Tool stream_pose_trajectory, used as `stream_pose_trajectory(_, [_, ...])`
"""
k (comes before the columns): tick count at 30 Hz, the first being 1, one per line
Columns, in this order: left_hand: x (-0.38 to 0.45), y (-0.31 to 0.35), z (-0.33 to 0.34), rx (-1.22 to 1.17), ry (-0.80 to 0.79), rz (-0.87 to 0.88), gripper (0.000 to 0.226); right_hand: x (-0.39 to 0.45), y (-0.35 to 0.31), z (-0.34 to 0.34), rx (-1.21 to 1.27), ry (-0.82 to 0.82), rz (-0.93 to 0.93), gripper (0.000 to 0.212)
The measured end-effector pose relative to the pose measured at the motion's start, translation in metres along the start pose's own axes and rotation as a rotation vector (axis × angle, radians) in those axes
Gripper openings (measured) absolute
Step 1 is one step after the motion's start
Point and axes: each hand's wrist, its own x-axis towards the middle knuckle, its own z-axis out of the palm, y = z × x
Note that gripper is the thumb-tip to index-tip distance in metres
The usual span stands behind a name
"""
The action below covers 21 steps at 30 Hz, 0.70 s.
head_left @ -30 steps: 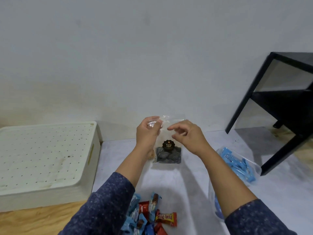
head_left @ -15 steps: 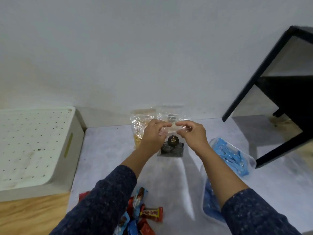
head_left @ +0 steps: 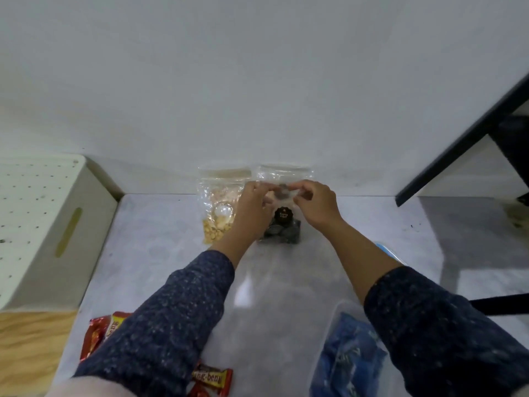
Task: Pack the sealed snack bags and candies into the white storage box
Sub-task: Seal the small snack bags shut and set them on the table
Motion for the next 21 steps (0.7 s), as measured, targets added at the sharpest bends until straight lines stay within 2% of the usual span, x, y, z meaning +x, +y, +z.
stream_pose_trajectory(7, [0.002,0.01,-0.011,0.127,-0.112,-0.181,0.048,0.01,0.004,-0.022,-0.199,-0.155,-0.014,0.052])
stream_pose_trajectory(12, [-0.011,0.016,-0.035,0.372,-0.228,-0.19,0.063,-0.016,-0.006,-0.036,-0.423,-0.24,0.051,0.064])
stream_pose_trajectory(15, [-0.026,0.02,-0.057,0.466,-0.226,-0.212,0.057,-0.039,-0.021,-0.039,-0.563,-0.276,0.075,0.067])
stream_pose_trajectory(18, [-0.049,0.022,-0.085,0.545,-0.214,-0.205,0.052,-0.067,-0.044,-0.037,-0.644,-0.278,0.062,0.06])
stream_pose_trajectory(21, [-0.081,0.018,-0.12,0.592,-0.167,-0.177,0.054,-0.1,-0.071,-0.024,-0.667,-0.255,0.013,0.029])
